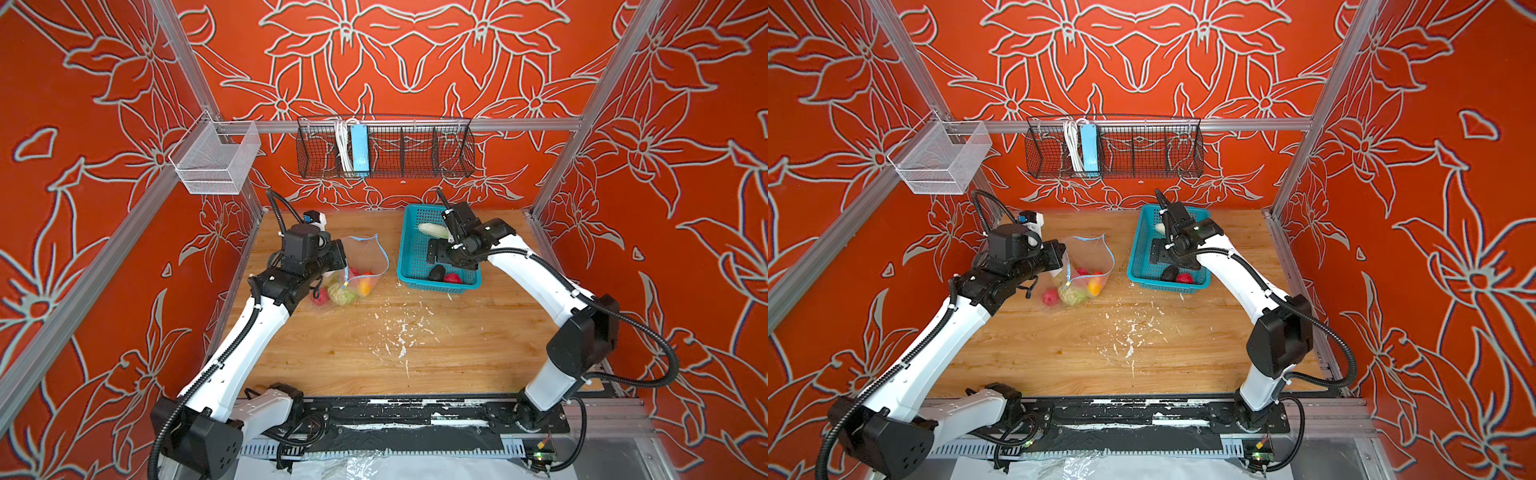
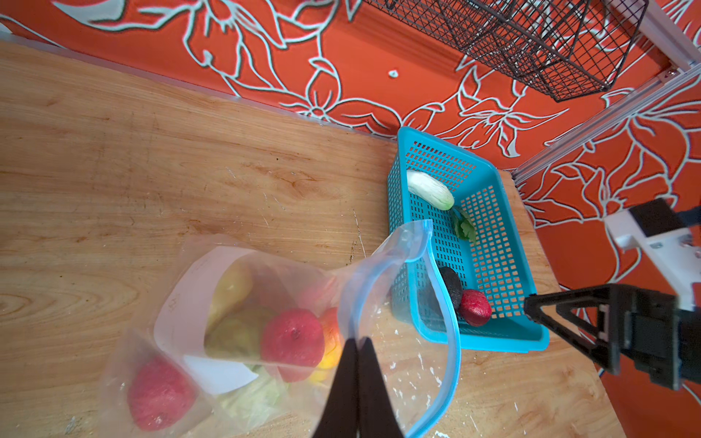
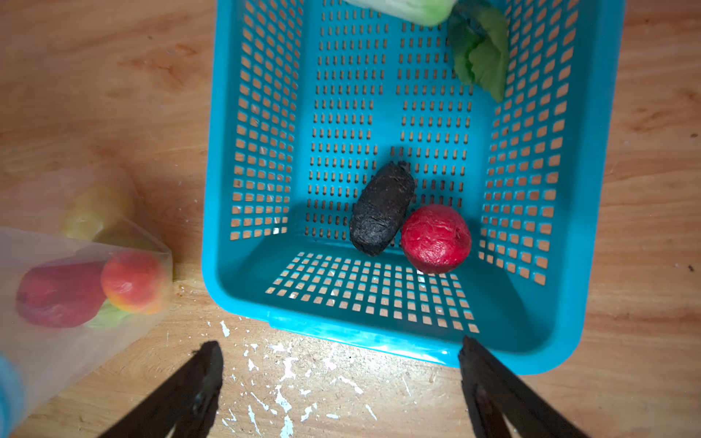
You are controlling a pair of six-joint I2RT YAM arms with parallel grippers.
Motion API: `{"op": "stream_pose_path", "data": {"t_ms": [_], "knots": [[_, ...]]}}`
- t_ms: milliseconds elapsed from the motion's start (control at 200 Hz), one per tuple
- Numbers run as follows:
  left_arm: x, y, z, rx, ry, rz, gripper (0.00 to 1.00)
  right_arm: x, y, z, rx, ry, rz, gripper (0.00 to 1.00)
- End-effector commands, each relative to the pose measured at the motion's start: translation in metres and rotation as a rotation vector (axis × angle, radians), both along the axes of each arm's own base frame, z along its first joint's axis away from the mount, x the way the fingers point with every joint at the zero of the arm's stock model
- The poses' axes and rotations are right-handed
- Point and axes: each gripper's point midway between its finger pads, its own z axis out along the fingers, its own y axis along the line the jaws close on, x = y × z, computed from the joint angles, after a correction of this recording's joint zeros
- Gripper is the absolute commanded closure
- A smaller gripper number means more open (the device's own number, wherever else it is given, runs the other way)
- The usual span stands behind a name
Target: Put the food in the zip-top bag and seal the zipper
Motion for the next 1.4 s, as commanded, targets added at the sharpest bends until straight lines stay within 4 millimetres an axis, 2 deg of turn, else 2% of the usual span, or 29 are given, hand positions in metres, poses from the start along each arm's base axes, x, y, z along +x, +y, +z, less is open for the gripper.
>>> {"op": "stream_pose_path", "data": {"t_ms": [0,280,731,876,1396], "knots": [[-0.003,0.001,0.013,-0.015,-0.035,-0.005,1.0,-0.003,-0.01,-0.009,-0.047,0.073,-0.068,0.02],[-0.006,0.004,0.019,-0.009,-0.056,0.006,1.0,0.001,-0.013,-0.032,-0.099,0.17,-0.149,0.04],[-0.005,0.001,0.017,-0.022,-0.046,-0.007,1.0,0.024,0.004,-0.071,-0.072,0.23,-0.234,0.16],[-0.005,0.0,0.016,-0.025,-0.042,-0.011,1.0,0.029,0.008,-0.085,-0.072,0.254,-0.241,0.17],[-0.005,0.0,0.015,-0.022,-0.039,-0.01,1.0,0.038,0.002,-0.103,-0.157,0.28,-0.259,0.19]]}}
